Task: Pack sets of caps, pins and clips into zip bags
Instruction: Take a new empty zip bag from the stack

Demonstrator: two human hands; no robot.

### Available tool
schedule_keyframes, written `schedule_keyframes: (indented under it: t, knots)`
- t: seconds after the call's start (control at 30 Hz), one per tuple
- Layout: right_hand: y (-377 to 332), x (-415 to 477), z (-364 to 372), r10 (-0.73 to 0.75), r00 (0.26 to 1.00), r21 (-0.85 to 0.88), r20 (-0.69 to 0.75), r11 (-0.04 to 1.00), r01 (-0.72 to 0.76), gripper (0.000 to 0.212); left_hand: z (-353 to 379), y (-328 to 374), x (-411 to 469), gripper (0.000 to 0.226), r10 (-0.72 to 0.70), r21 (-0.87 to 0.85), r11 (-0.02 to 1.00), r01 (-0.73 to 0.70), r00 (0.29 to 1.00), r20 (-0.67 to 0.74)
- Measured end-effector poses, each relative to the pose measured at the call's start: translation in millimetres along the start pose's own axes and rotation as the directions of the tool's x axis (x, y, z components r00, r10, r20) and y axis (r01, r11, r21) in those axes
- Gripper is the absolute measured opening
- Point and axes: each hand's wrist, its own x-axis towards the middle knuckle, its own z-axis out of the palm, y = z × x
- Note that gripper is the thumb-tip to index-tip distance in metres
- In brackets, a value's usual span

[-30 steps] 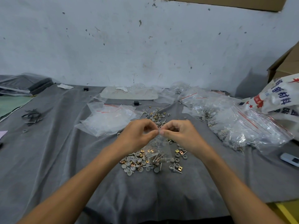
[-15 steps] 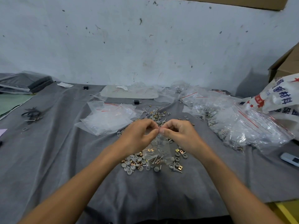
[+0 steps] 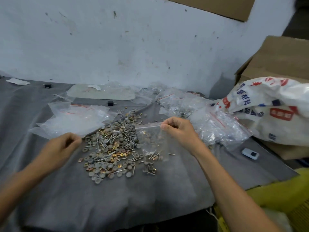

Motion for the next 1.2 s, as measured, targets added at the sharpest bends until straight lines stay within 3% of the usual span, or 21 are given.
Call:
schedule_keyframes:
  t: [0.07, 0.2, 0.27, 0.33, 0.4, 0.43, 0.57, 0.67, 0.77, 0.87, 0.97, 1.13, 1.2]
  knots:
    - [7, 7, -12, 0.056, 0.996, -0.001, -0.068, 0.998, -0.056, 0.005, 10, -26, -6, 0.019, -0.061, 0.024, 0.998, 0.063, 0.997, -0.051]
    - [23, 30, -62, 0.221, 0.933, 0.160, -0.284, 0.970, -0.182, 0.004, 33, -80, -15, 0.050, -0.184, 0.005, 0.983, 0.186, 0.979, -0.090]
    - [37, 41, -95, 0.326, 0.847, 0.270, -0.419, 0.936, -0.227, 0.003, 37, -99, -18, 0.053, -0.204, -0.003, 0.979, 0.205, 0.971, -0.124]
    - [52, 48, -120, 0.424, 0.698, 0.331, -0.577, 0.903, -0.274, 0.014, 37, -100, -19, 0.054, -0.224, 0.033, 0.972, 0.233, 0.959, -0.173]
    - [74, 46, -134, 0.442, 0.563, 0.218, -0.698, 0.880, -0.421, 0.034, 35, -83, -20, 0.052, -0.236, 0.085, 0.963, 0.257, 0.951, -0.201]
    - [84, 42, -132, 0.418, 0.559, 0.133, -0.716, 0.868, -0.479, 0.037, 33, -71, -20, 0.048, -0.229, 0.115, 0.960, 0.256, 0.951, -0.208]
    - [107, 19, -62, 0.346, 0.794, -0.078, -0.499, 0.895, -0.440, 0.018, 33, -36, -9, 0.020, -0.211, 0.134, 0.961, 0.243, 0.953, -0.218]
    - [127, -10, 5, 0.287, 0.899, -0.197, -0.332, 0.911, -0.364, 0.013, 37, -28, 7, 0.008, -0.171, 0.153, 0.966, 0.206, 0.961, -0.216]
    - [136, -30, 34, 0.177, 0.925, -0.411, -0.336, 0.856, -0.313, 0.014, 39, -33, 29, 0.023, -0.121, 0.240, 0.956, 0.169, 0.972, -0.202]
    - [135, -33, 37, 0.133, 0.935, -0.489, -0.330, 0.823, -0.289, 0.013, 43, -40, 52, 0.042, -0.221, 0.332, 0.915, 0.229, 0.973, -0.061]
    - [135, -29, 38, 0.119, 0.938, -0.518, -0.326, 0.807, -0.283, 0.012, 47, -47, 62, 0.031, -0.313, 0.398, 0.878, 0.266, 0.948, 0.056]
    - [136, -26, 39, 0.134, 0.938, -0.529, -0.321, 0.796, -0.294, 0.009, 43, -46, 64, 0.005, -0.294, 0.231, 0.922, 0.310, 0.950, -0.104]
    - [138, -25, 41, 0.129, 0.940, -0.544, -0.316, 0.787, -0.291, 0.008, 38, -45, 65, 0.016, -0.284, 0.191, 0.933, 0.306, 0.949, -0.134]
